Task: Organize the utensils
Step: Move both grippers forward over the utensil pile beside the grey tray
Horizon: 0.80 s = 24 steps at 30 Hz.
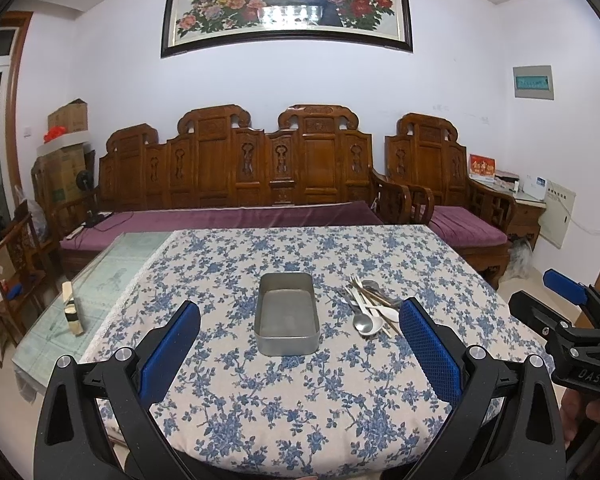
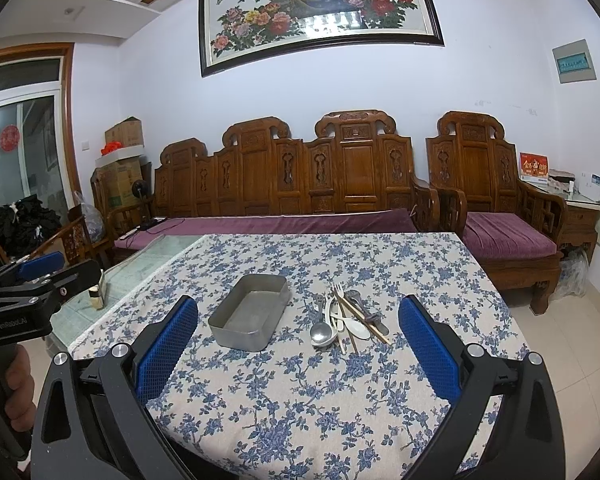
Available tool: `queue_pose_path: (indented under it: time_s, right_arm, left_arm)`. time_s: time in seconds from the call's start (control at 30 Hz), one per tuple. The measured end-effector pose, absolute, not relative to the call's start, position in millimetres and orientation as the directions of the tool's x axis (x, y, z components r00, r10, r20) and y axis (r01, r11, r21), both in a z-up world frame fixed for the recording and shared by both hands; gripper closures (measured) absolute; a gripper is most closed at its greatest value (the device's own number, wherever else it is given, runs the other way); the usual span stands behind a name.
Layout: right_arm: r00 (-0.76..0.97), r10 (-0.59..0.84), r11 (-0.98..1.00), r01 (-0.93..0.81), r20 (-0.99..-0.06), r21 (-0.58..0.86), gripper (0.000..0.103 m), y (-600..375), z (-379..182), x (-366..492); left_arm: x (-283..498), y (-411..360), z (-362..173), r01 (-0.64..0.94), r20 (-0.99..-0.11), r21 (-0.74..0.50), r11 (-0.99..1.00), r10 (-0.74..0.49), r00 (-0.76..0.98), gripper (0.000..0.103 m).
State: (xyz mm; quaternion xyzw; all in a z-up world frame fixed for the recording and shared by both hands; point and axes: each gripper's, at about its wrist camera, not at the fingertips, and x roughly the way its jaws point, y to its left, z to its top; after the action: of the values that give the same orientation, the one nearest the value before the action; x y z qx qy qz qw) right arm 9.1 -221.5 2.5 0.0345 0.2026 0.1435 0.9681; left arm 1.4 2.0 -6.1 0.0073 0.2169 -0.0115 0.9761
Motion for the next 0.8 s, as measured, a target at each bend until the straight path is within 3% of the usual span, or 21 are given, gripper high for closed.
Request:
queue_pose_path:
  time_s: [0.23, 0.8]
  right_arm:
    - [0.864, 0.298, 0.954, -0.276, -0.407, 0.112, 0.003, -217.7, -14.6, 19.7]
    - [0.799, 0.321, 0.945, -0.305, -0.509, 0.117, 0.017, -221.1, -58.2, 113.4]
  left_arm:
    - [13.8, 3.6, -25.3, 0.045, -0.472, 0.0, 0.999, -0.04, 0.881, 0.006]
    - [89.5, -4.0, -66.1, 0.082, -0.569, -0.004, 0.997, -0.07, 0.82, 0.006]
